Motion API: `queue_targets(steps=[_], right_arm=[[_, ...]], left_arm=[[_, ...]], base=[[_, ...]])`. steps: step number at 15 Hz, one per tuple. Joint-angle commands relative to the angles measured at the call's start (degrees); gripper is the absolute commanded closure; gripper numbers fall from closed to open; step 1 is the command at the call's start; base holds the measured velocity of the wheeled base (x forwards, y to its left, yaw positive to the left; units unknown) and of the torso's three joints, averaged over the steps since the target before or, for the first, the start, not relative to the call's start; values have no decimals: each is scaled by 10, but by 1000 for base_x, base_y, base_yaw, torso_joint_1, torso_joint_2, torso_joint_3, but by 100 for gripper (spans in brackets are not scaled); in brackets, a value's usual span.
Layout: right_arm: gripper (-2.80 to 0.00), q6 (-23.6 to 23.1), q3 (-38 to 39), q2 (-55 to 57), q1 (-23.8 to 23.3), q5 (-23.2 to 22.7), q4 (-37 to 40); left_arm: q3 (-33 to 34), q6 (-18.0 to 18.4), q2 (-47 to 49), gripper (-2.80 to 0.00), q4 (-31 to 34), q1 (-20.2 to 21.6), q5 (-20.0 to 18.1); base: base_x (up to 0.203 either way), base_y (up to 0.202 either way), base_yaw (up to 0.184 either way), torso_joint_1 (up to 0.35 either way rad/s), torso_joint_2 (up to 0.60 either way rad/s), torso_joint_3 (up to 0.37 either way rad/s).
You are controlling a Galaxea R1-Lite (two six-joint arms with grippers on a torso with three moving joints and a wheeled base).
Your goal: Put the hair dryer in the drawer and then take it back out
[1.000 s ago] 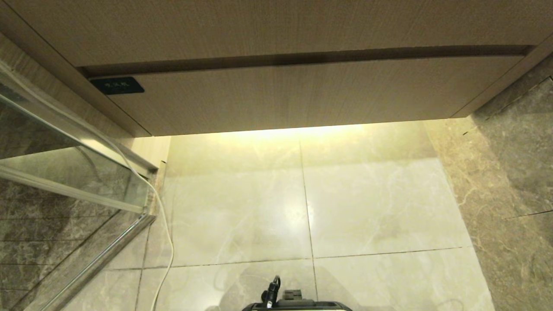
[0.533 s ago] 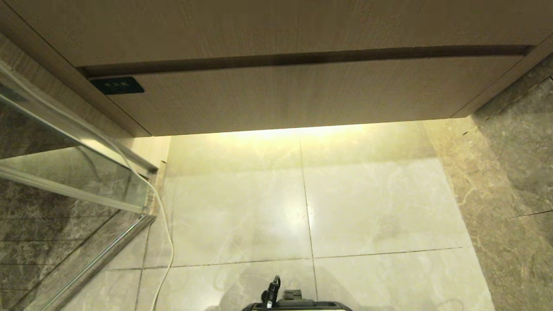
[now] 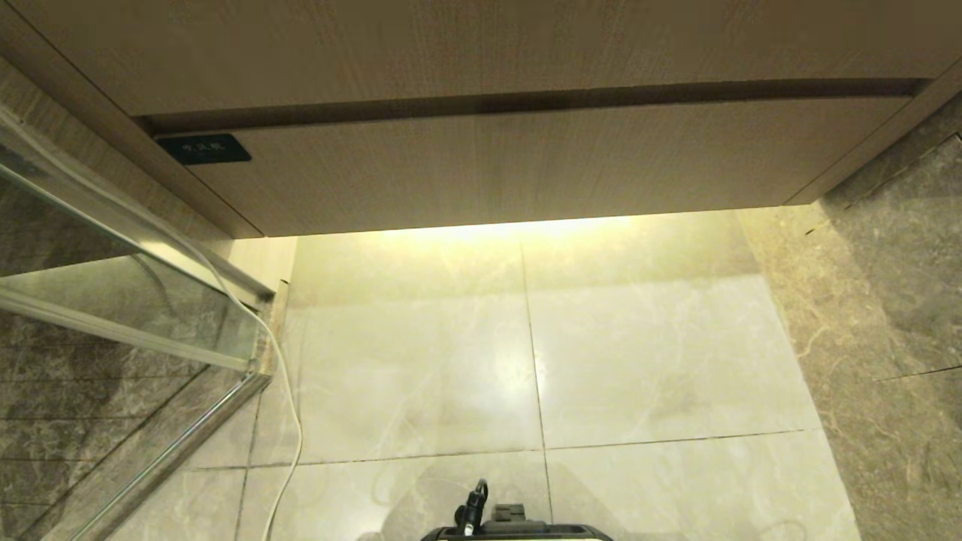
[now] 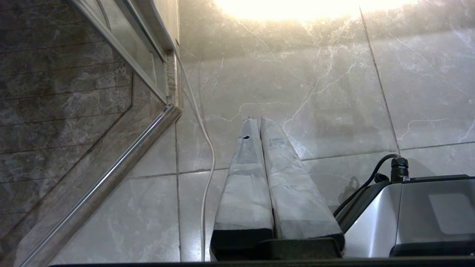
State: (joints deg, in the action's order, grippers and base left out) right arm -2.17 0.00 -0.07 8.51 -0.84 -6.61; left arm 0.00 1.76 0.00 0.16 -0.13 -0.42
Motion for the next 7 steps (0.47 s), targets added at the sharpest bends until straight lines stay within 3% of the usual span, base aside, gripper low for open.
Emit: queue_targets(steps=[1, 7], right_arm=[[0, 1, 23, -22, 0, 1, -2], [0, 1, 23, -22, 0, 1, 1]], left_arm=[[1, 0, 0, 0, 0, 0, 0], [1, 0, 0, 0, 0, 0, 0]], base=[[0, 0, 0, 0, 0, 0], [0, 0, 0, 0, 0, 0]])
